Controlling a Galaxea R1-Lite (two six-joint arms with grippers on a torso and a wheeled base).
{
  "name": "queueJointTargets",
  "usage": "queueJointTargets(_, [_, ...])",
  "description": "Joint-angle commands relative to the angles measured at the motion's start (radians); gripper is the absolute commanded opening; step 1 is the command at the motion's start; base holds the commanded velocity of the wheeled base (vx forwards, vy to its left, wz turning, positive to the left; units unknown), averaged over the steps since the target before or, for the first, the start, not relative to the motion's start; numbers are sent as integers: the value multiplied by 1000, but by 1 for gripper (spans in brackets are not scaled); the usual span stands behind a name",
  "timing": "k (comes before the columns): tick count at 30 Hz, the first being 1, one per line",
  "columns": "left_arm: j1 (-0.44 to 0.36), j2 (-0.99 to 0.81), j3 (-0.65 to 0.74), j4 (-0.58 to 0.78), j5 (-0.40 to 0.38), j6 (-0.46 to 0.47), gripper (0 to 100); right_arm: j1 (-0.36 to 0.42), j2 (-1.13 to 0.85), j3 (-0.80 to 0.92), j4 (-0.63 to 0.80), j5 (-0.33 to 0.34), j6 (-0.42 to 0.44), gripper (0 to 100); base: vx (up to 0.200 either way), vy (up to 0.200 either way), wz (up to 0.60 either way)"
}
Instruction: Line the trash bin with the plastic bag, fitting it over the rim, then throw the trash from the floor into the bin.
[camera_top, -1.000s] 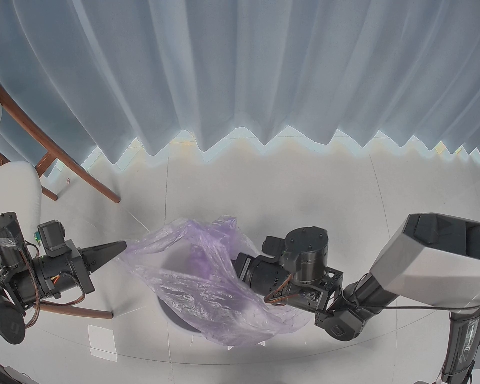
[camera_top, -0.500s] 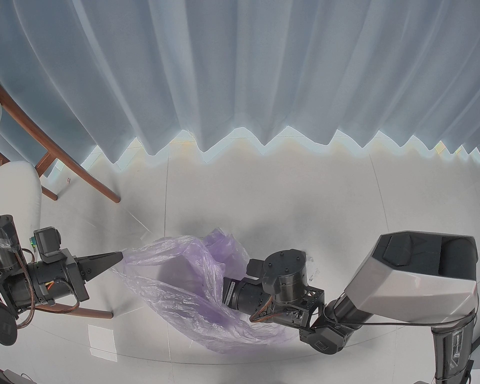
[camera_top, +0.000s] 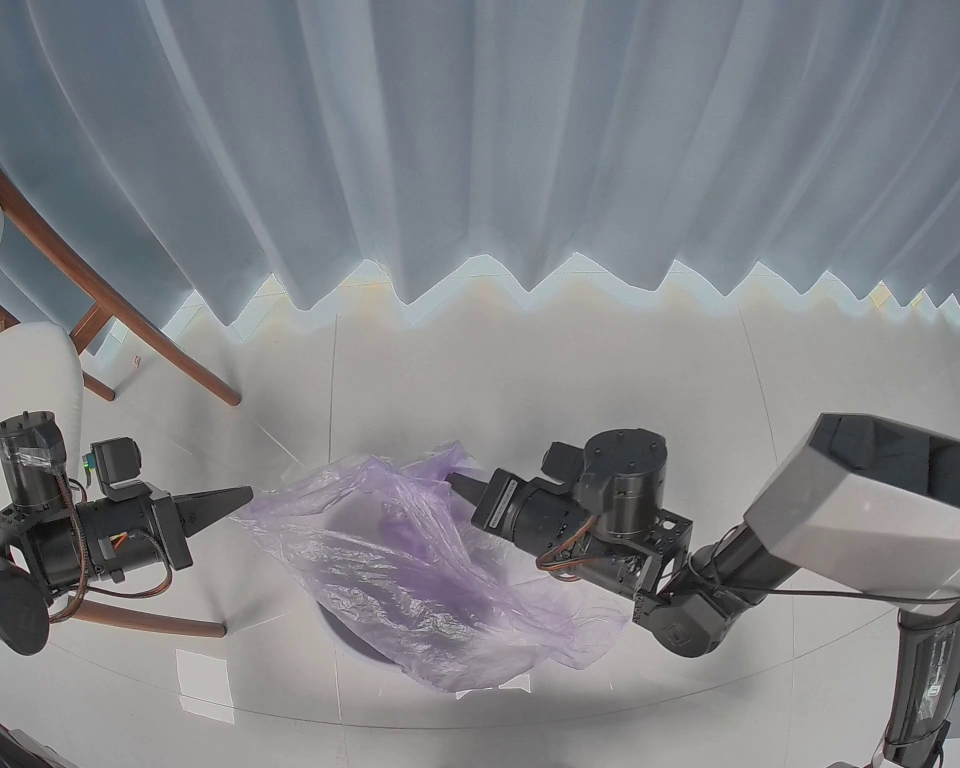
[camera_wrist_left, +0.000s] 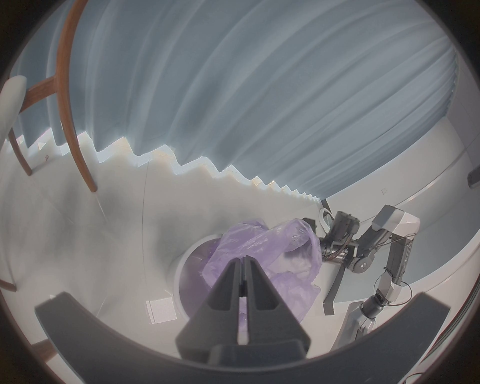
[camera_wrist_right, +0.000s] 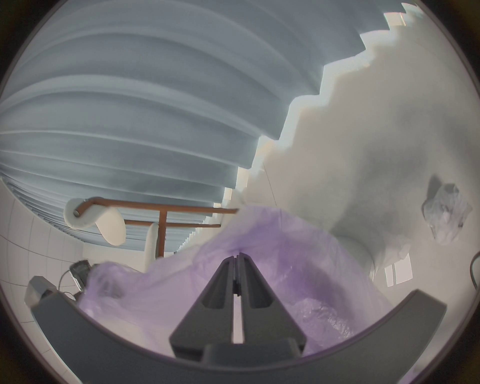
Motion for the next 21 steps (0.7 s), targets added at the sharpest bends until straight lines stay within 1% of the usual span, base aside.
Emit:
queueJointTargets(1, [15, 56, -28, -4, -1, -3, 0, -23, -101, 49, -19, -3, -5, 0, 0, 0, 0])
queueJointTargets(4, [16, 58, -31, -4, 0, -4, 0, -23, -104, 50, -22, -3, -5, 0, 0, 0, 0])
queueJointTargets(5, [42, 96, -57, -27, 0, -1, 0, -58, -127, 58, -54, -22, -44, 0, 0, 0, 0])
queueJointTargets(8, [51, 143, -63, -86, 2, -1, 0, -84, -146, 80, -92, -62, -147, 0, 0, 0, 0])
queueJointTargets(9, [56, 156, -63, -106, 2, -1, 0, -90, -154, 95, -103, -63, -178, 0, 0, 0, 0])
queueJointTargets(10, [61, 176, -60, -142, 0, -1, 0, -93, -167, 127, -121, -63, -227, 0, 0, 0, 0])
queueJointTargets(11, [61, 176, -60, -142, 0, -1, 0, -93, -167, 127, -121, -63, -227, 0, 0, 0, 0])
queueJointTargets(12, [61, 202, -57, -203, 2, -4, 0, -95, -187, 187, -169, -63, -291, 0, 0, 0, 0])
queueJointTargets(13, [61, 211, -55, -232, 2, -7, 0, -93, -200, 219, -200, -63, -314, 0, 0, 0, 0])
queueJointTargets(15, [62, 223, -54, -269, 3, -12, 0, -93, -221, 279, -252, -62, -344, 0, 0, 0, 0])
queueJointTargets(18, [68, 234, -55, -289, 3, -33, 0, -89, -262, 368, -301, -57, -379, 0, 0, 0, 0])
queueJointTargets(19, [68, 234, -55, -289, 3, -33, 0, -89, -262, 368, -301, -57, -379, 0, 0, 0, 0])
queueJointTargets(20, [70, 234, -55, -290, 2, -35, 0, -87, -284, 428, -306, -49, -385, 0, 0, 0, 0])
queueJointTargets(21, [65, 232, -52, -290, 2, -35, 0, -86, -290, 449, -307, -43, -387, 0, 0, 0, 0])
